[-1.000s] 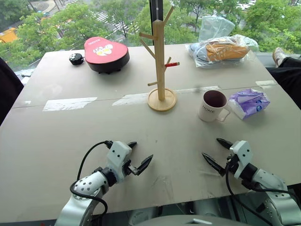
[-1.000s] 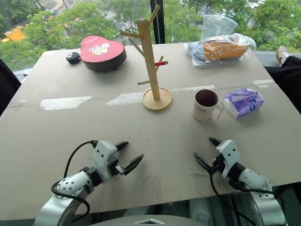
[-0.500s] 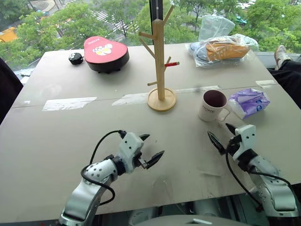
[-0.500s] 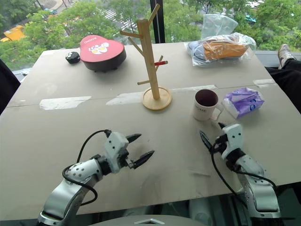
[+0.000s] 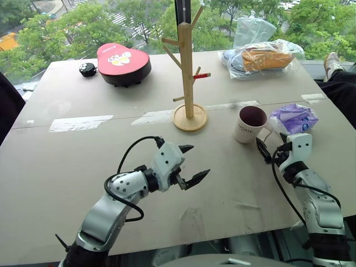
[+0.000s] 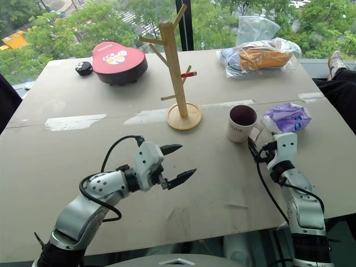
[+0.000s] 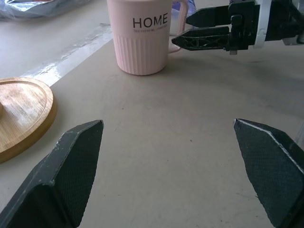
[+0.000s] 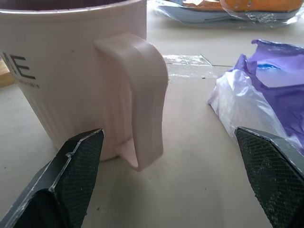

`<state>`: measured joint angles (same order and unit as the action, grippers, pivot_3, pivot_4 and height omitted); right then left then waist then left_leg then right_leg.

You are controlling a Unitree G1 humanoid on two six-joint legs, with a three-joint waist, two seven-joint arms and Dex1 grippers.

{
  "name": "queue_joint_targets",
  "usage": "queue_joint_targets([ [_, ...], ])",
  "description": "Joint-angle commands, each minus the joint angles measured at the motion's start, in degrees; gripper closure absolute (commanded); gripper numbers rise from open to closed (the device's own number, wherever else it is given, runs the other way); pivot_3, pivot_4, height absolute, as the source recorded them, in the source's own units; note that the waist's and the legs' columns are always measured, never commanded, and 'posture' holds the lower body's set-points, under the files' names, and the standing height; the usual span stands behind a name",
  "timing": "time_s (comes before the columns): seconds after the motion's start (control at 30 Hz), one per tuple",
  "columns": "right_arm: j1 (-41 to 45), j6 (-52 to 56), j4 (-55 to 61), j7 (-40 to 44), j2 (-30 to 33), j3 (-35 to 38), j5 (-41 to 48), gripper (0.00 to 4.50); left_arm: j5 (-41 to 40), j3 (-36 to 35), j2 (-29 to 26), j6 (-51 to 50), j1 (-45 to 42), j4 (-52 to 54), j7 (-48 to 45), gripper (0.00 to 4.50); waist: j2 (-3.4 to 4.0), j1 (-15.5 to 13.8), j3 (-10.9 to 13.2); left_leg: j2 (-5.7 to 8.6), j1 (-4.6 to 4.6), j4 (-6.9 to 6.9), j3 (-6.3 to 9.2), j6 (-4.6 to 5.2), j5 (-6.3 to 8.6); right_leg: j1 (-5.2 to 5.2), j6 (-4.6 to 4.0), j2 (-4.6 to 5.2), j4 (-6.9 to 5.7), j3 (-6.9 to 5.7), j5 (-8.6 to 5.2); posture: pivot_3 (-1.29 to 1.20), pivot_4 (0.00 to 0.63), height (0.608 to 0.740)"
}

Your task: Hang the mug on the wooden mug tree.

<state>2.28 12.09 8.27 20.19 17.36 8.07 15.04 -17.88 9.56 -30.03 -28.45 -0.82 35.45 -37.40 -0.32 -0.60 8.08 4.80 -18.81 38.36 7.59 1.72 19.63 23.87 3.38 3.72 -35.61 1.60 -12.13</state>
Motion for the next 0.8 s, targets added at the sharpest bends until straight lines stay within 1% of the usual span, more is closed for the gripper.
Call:
queue_joint_targets([
  [0.03,1.3,-2.4,-0.6,2.0,0.5,-0.2,0.0,0.56,-0.9,-0.1,-0.3,-0.2,-0.4,3.2,0.0,0.00,0.00,0.0,0.0,0.00,0.00,0.00,0.00,0.00,0.00,0.00,0.00,0.00,0.00,0.00,0.00,0.00,0.150,0.740],
  [0.07,1.7,-2.9,-1.3,2.6,0.6,-0.3,0.1,0.85,-0.9,-0.1,-0.3,-0.3,-0.3,3.3,0.1,0.00,0.00,-0.1,0.0,0.00,-0.01,0.00,-0.01,0.00,0.00,0.00,0.00,0.01,0.01,0.01,0.00,0.00,0.150,0.740],
  [0.3,4.6,-6.7,-6.5,11.2,1.8,0.1,3.5,4.27,-1.5,-1.1,-0.2,-1.3,-1.0,4.0,0.7,0.00,0.01,0.0,0.0,-0.01,-0.01,0.00,0.00,0.00,0.00,0.00,0.00,-0.01,0.01,0.01,0.00,0.00,0.150,0.740],
  [0.33,5.2,-7.1,-7.4,11.9,2.2,0.1,3.4,4.44,-1.6,-1.3,-0.4,-1.5,-1.1,4.1,0.7,0.00,0.00,0.0,0.0,-0.01,-0.01,0.00,-0.01,0.00,0.00,0.00,0.00,0.00,0.01,0.01,0.00,0.00,0.150,0.740],
  [0.67,8.1,-7.6,-10.5,13.7,3.9,0.1,2.9,4.44,-1.3,-1.8,-0.1,-0.7,-0.4,3.8,0.9,0.00,0.02,-0.1,0.0,-0.01,-0.01,0.00,-0.01,0.00,0.00,0.00,-0.01,0.02,0.02,0.02,0.00,0.00,0.150,0.740],
  [0.8,10.5,-6.0,-9.8,15.5,5.3,-1.5,2.8,4.44,-1.5,-2.1,0.2,0.5,0.2,3.2,0.8,0.00,0.02,0.0,0.0,0.00,-0.01,0.00,-0.02,0.00,0.00,0.00,-0.01,0.04,0.02,0.03,0.00,0.00,0.150,0.740],
])
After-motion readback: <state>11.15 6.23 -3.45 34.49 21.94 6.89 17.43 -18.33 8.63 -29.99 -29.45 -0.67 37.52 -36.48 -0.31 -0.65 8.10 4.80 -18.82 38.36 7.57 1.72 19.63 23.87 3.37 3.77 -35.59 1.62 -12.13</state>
